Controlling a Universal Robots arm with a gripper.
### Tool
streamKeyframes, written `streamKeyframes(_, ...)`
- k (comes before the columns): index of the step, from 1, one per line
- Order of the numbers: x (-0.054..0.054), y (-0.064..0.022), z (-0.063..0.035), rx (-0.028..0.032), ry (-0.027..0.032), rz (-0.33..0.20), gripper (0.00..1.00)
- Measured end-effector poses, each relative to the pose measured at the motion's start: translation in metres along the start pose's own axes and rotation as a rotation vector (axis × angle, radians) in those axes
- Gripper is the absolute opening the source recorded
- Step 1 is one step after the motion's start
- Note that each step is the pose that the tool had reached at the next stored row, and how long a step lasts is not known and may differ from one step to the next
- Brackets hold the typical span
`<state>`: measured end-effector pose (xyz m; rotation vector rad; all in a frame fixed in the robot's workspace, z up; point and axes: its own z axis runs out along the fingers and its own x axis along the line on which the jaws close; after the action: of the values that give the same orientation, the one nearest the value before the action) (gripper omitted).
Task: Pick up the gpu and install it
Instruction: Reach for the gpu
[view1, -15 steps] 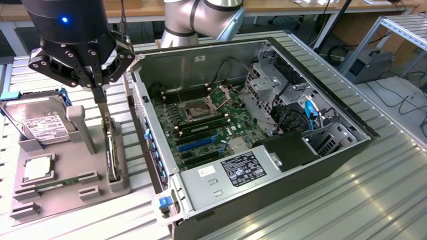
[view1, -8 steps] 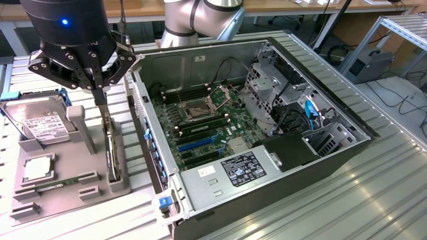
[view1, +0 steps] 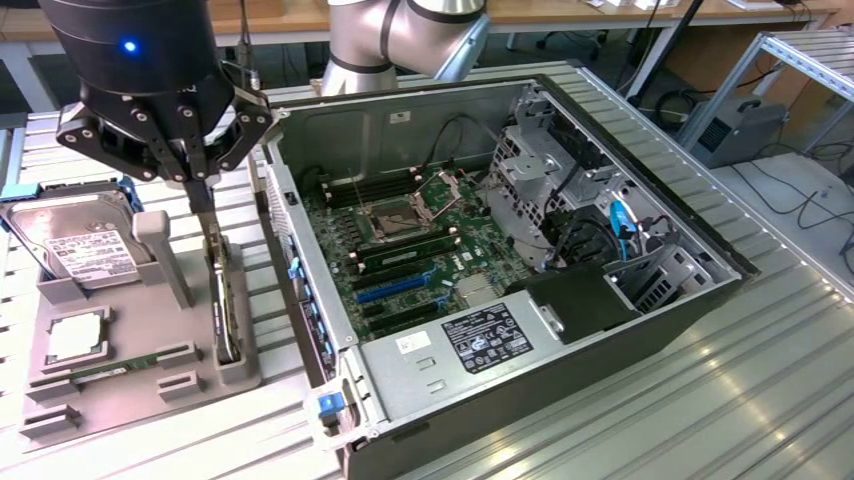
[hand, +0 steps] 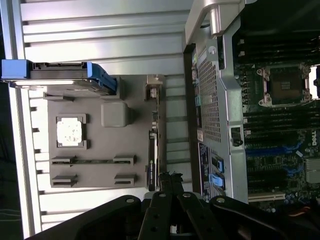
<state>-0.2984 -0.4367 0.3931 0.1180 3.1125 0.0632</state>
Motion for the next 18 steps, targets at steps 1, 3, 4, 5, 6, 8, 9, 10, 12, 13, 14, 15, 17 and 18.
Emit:
streamKeyframes(1, 0.0, -0.0004, 0.0, 0.0, 0.0001, 0.0, 0.11)
streamKeyframes(3, 0.0, -0.0021, -0.0001, 0.0, 0.0, 0.0, 0.11)
streamKeyframes(4, 0.0, -0.0026, -0.0001, 0.0, 0.0, 0.0, 0.11)
streamKeyframes(5, 0.0, -0.0032, -0.0001, -0.0001, 0.0, 0.0, 0.11)
streamKeyframes(6, 0.0, -0.0039, -0.0001, 0.0, 0.0, 0.0, 0.11)
streamKeyframes(8, 0.0, -0.0052, -0.0002, -0.0001, 0.0, 0.0, 0.11)
streamKeyframes(9, 0.0, -0.0058, -0.0002, 0.0, -0.0001, 0.0, 0.11)
streamKeyframes(10, -0.001, -0.0065, -0.0002, 0.0, -0.0001, 0.0, 0.11)
streamKeyframes(12, -0.001, -0.008, -0.0003, 0.0, 0.0, 0.0, 0.11)
streamKeyframes(13, -0.001, -0.0087, -0.0003, 0.0, 0.0, 0.0, 0.11)
streamKeyframes(14, -0.001, -0.0094, -0.0003, 0.0, 0.0, 0.0, 0.11)
streamKeyframes(15, -0.001, -0.0101, -0.0004, 0.0, 0.0, 0.0, 0.11)
streamKeyframes(17, -0.001, -0.0112, -0.0005, 0.0, 0.0, 0.0, 0.11)
streamKeyframes(18, -0.001, -0.0113, -0.0004, 0.0, 0.0, 0.0, 0.11)
